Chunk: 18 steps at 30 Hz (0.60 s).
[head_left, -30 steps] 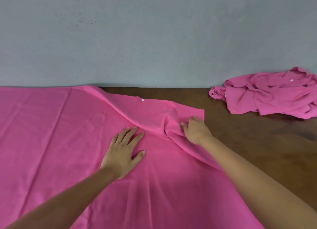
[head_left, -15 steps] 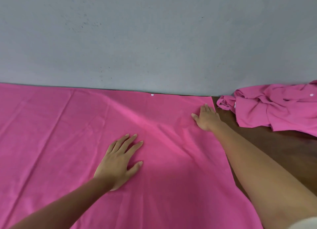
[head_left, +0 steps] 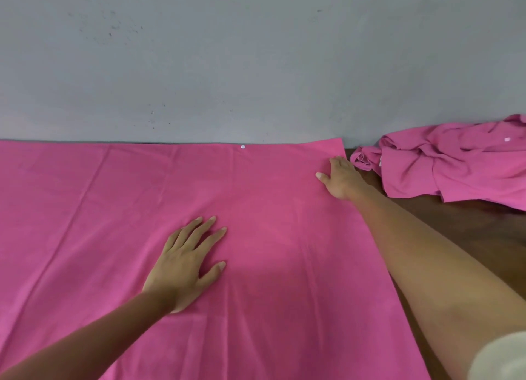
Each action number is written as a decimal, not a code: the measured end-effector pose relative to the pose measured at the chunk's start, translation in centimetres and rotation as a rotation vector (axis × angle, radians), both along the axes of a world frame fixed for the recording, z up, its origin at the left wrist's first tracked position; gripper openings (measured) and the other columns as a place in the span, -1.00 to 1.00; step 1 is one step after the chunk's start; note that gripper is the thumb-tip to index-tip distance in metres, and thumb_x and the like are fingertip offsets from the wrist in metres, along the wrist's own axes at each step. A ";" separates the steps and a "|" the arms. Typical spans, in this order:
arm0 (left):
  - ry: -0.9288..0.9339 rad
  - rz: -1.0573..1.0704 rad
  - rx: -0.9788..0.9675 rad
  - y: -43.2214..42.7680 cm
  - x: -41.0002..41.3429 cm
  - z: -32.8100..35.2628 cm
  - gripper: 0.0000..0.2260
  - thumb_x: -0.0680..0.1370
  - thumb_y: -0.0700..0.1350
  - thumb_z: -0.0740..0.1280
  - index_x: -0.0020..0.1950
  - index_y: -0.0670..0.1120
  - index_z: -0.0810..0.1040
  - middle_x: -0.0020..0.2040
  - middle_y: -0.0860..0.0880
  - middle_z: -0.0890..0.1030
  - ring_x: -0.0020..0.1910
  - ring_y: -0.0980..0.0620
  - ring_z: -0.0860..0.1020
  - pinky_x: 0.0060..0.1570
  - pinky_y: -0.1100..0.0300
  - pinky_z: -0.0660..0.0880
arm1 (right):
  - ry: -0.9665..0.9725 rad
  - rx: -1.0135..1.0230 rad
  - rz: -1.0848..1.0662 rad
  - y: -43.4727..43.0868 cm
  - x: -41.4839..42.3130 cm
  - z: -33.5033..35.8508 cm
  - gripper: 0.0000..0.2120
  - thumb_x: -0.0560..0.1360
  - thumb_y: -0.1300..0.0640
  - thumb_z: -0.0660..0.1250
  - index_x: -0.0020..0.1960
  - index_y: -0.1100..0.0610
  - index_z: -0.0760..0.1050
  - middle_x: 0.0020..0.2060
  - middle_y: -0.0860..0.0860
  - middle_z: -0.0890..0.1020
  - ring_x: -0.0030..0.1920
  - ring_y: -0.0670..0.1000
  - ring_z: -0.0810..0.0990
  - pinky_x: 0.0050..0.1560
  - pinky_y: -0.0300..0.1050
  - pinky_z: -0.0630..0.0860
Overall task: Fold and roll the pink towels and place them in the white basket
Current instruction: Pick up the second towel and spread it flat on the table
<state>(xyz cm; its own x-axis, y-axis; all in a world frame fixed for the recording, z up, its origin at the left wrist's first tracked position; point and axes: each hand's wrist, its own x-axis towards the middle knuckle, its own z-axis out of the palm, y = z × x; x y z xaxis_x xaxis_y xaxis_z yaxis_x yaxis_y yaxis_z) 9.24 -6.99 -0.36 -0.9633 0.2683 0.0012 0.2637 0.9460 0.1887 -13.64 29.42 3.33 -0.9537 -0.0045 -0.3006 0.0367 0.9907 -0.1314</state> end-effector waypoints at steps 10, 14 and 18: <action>0.018 -0.022 0.028 0.0 0.2 0.1 -0.37 0.61 0.36 -0.07 0.64 0.13 0.16 0.64 0.07 0.12 0.64 0.00 0.01 0.58 -0.04 0.04 | 0.173 -0.124 -0.007 -0.1 19.0 -1.1 -0.31 0.66 -0.26 -0.02 0.65 0.11 0.00 0.63 0.06 0.03 0.63 0.05 -0.04 0.61 -0.05 -0.07; 0.020 -0.038 -0.030 0.0 -0.1 -0.3 -0.35 0.61 0.35 -0.16 0.65 0.10 0.08 0.66 0.03 0.06 0.64 -0.05 -0.01 0.59 -0.08 0.04 | 0.198 -0.046 -0.056 1.4 26.6 -2.0 -0.20 0.58 -0.39 -0.23 0.64 0.07 0.08 0.63 0.02 0.07 0.62 0.00 -0.01 0.59 -0.07 -0.06; 0.018 -0.065 -0.090 0.0 -0.1 -0.7 -0.33 0.63 0.31 -0.21 0.66 0.02 0.11 0.64 -0.08 0.13 0.61 -0.16 0.09 0.55 -0.17 0.14 | 0.214 -0.003 -0.146 2.8 33.0 -2.3 -0.15 0.54 -0.44 -0.29 0.64 0.05 0.09 0.63 -0.02 0.10 0.62 -0.04 -0.02 0.60 -0.06 -0.01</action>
<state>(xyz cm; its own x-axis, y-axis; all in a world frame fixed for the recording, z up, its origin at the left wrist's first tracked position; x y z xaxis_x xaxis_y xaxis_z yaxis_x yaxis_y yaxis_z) 9.19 -6.96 -1.11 -0.9438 0.3304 -0.0086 0.3281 0.9395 0.0982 19.36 32.20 1.07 -0.9863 0.1372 -0.0917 0.1502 0.9764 -0.1549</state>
